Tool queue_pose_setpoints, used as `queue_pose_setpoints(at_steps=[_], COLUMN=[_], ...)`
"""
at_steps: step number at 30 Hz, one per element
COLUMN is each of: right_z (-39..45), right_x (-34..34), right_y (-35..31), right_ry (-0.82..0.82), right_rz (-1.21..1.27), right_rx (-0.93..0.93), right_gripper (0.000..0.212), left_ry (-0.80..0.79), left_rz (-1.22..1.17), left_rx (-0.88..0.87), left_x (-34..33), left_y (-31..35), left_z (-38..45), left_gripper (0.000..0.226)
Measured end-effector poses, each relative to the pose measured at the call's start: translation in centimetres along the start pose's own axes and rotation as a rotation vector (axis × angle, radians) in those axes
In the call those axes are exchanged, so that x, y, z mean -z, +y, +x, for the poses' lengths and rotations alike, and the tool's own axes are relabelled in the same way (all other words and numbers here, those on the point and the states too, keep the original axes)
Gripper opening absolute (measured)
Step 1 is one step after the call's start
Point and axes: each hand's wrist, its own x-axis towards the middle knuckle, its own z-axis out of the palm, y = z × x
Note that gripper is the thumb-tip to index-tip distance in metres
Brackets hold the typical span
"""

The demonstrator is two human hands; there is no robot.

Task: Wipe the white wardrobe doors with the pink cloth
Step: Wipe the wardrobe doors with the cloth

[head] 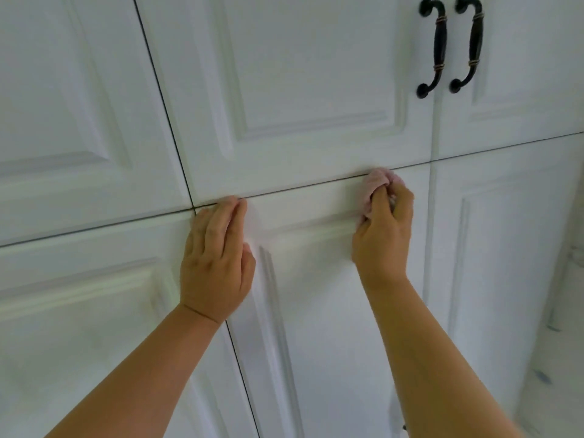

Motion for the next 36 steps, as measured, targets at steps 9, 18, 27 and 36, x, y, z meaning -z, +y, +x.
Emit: queue_pose_setpoints(at_steps=[9, 18, 27, 36], right_z=[-9.3, -18.8, -9.6, -19.9], right_x=[-1.8, -0.5, -4.5, 0.4], right_y=[0.2, 3.6, -2.3, 7.1], right_ry=[-0.168, -0.577, -0.144, -0.604], right_rz=[-0.04, -0.03, 0.043, -0.041], right_rx=[-0.013, 0.586, 0.274, 0.765], right_gripper=[0.046, 0.04, 0.026, 0.031], left_ry=[0.041, 0.031, 0.046, 0.084], left_rz=[0.09, 0.091, 0.094, 0.165], left_rx=[-0.019, -0.028, 0.001, -0.02], left_x=[-0.7, -0.6, -0.5, -0.9], left_y=[0.3, 0.4, 0.5, 0.4], left_z=[0.0, 0.0, 0.2, -0.2], left_gripper=[0.057, 0.051, 0.053, 0.057])
